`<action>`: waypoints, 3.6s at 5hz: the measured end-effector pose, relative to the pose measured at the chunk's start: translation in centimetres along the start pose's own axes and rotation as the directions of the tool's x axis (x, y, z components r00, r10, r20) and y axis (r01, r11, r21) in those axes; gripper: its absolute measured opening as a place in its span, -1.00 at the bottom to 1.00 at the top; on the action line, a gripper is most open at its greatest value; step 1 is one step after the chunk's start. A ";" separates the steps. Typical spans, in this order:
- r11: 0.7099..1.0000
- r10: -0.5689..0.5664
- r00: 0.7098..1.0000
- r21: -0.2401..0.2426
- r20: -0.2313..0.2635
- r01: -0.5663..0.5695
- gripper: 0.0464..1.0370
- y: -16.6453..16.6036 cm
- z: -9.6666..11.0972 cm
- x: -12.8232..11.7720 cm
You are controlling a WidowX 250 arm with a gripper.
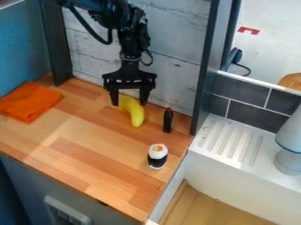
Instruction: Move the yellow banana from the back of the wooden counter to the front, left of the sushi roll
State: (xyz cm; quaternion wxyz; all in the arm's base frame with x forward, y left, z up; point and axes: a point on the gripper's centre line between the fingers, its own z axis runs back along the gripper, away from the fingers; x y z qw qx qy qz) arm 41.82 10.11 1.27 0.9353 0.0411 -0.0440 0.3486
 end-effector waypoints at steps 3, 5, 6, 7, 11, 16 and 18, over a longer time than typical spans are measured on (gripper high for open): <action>0.999 0.030 0.999 0.031 -0.021 -0.029 0.04 -0.1 -1.6 0.7; 0.999 0.046 0.996 -0.026 -0.074 -0.048 0.04 0.5 -0.5 -0.1; 0.987 0.129 0.990 -0.089 -0.050 -0.133 0.04 3.7 4.3 -0.4; 0.970 0.234 0.968 -0.049 -0.086 -0.238 0.04 6.1 6.0 -2.1; 0.999 -0.019 0.994 0.034 -0.109 0.023 0.04 5.7 2.0 -14.3; 0.994 -0.103 0.994 0.026 -0.041 0.104 0.95 2.9 -1.0 -14.7; 0.995 -0.091 0.996 -0.050 0.015 0.091 0.93 4.3 6.9 -12.3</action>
